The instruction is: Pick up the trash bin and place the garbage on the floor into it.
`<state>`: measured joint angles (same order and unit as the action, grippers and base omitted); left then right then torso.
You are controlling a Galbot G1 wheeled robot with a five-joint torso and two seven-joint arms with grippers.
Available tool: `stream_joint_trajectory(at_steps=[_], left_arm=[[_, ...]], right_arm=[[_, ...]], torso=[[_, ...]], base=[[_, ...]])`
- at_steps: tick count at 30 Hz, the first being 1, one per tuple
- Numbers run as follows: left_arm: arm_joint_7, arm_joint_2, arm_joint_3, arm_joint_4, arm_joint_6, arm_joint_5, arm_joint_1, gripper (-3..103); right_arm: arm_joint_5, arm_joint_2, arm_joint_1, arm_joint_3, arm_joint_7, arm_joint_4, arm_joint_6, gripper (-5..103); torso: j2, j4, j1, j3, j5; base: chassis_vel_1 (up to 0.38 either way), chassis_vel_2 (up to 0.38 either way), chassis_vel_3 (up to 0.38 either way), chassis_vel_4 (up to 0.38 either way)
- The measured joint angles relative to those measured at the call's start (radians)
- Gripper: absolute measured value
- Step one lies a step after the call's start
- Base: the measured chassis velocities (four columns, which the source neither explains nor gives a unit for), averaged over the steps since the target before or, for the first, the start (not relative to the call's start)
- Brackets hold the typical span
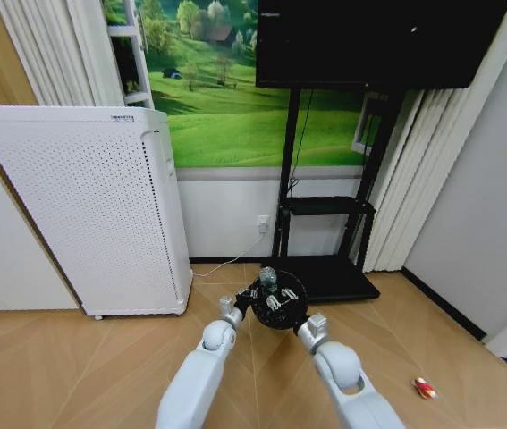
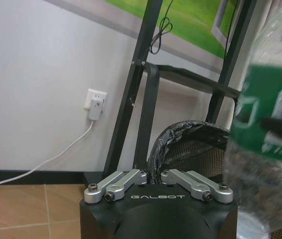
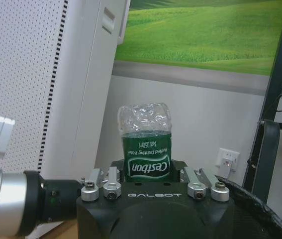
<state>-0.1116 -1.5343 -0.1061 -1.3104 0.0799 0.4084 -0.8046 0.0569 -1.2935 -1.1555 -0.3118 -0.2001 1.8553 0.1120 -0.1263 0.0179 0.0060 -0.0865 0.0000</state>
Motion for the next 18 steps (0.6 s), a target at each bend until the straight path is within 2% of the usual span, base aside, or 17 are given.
stream_joint_trajectory(at_steps=[1, 2, 3, 4, 6, 7, 9, 10, 12, 13, 14, 18], left_arm=[[0.000, 0.000, 0.000, 0.000, 0.000, 0.000, 0.000, 7], [0.000, 0.004, 0.000, -0.010, 0.002, 0.003, -0.002, 7], [0.000, 0.008, -0.001, -0.016, 0.003, 0.005, -0.003, 7], [0.000, 0.008, -0.001, -0.016, 0.003, 0.005, -0.003, 7], [0.000, 0.012, -0.003, -0.025, 0.004, 0.008, -0.005, 7], [0.000, 0.012, -0.003, -0.025, 0.004, 0.008, -0.005, 7], [-0.001, 0.013, -0.005, -0.035, 0.005, 0.009, -0.009, 7], [-0.001, 0.013, -0.005, -0.035, 0.005, 0.009, -0.009, 7], [-0.001, 0.014, -0.010, -0.047, 0.005, 0.009, -0.016, 7], [-0.001, 0.014, -0.010, -0.047, 0.005, 0.009, -0.016, 7], [-0.001, 0.017, -0.017, -0.056, 0.005, 0.010, -0.023, 7], [0.000, 0.041, -0.049, -0.090, 0.007, 0.017, -0.048, 7]], right_arm=[[0.000, 0.000, 0.000, 0.000, 0.000, 0.000, 0.000, 46], [-0.005, -0.002, 0.004, 0.001, 0.002, -0.002, 0.001, 57], [-0.005, -0.004, 0.008, -0.002, 0.004, -0.001, 0.006, 62], [-0.005, -0.004, 0.008, -0.002, 0.004, -0.001, 0.006, 62], [-0.004, -0.009, 0.017, -0.014, 0.009, 0.001, 0.013, 73], [-0.004, -0.009, 0.017, -0.014, 0.009, 0.001, 0.013, 73], [0.002, -0.014, 0.023, -0.034, 0.015, 0.003, 0.018, 84], [0.002, -0.014, 0.023, -0.034, 0.015, 0.003, 0.018, 84], [0.022, -0.022, 0.026, -0.067, 0.044, 0.017, 0.033, 95], [0.022, -0.022, 0.026, -0.067, 0.044, 0.017, 0.033, 95], [0.044, -0.026, 0.028, -0.093, 0.079, 0.028, 0.050, 98], [0.110, -0.015, 0.033, -0.178, 0.168, 0.049, 0.076, 100]], torso=[[0.000, 0.0000, 0.000, 0.000, 0.0000], [0.000, 0.0001, 0.000, 0.000, 0.0000], [0.000, 0.0002, 0.000, 0.000, -0.0001], [0.000, 0.0002, 0.000, 0.000, -0.0001], [0.000, 0.0002, 0.000, 0.000, -0.0001], [0.000, 0.0002, 0.000, 0.000, -0.0001], [0.000, 0.0002, 0.000, 0.000, -0.0001], [0.000, 0.0002, 0.000, 0.000, -0.0001], [0.000, 0.0003, 0.000, 0.000, 0.0000], [0.000, 0.0003, 0.000, 0.000, 0.0000], [0.000, 0.0003, 0.000, 0.000, 0.0000], [0.000, 0.0002, 0.000, 0.000, -0.0001]], base=[[0.000, 0.000, 0.000, 0.000], [0.000, 0.000, 0.000, 0.000], [0.000, 0.000, 0.000, 0.000], [0.000, 0.000, 0.000, 0.000], [0.000, 0.000, 0.000, 0.000], [0.000, 0.000, 0.000, 0.000], [0.000, 0.000, 0.000, 0.000], [0.000, 0.000, 0.000, 0.000], [0.000, 0.000, 0.000, 0.000], [0.000, 0.000, 0.000, 0.000], [0.000, 0.000, 0.000, 0.000], [0.000, 0.000, 0.000, 0.000]])
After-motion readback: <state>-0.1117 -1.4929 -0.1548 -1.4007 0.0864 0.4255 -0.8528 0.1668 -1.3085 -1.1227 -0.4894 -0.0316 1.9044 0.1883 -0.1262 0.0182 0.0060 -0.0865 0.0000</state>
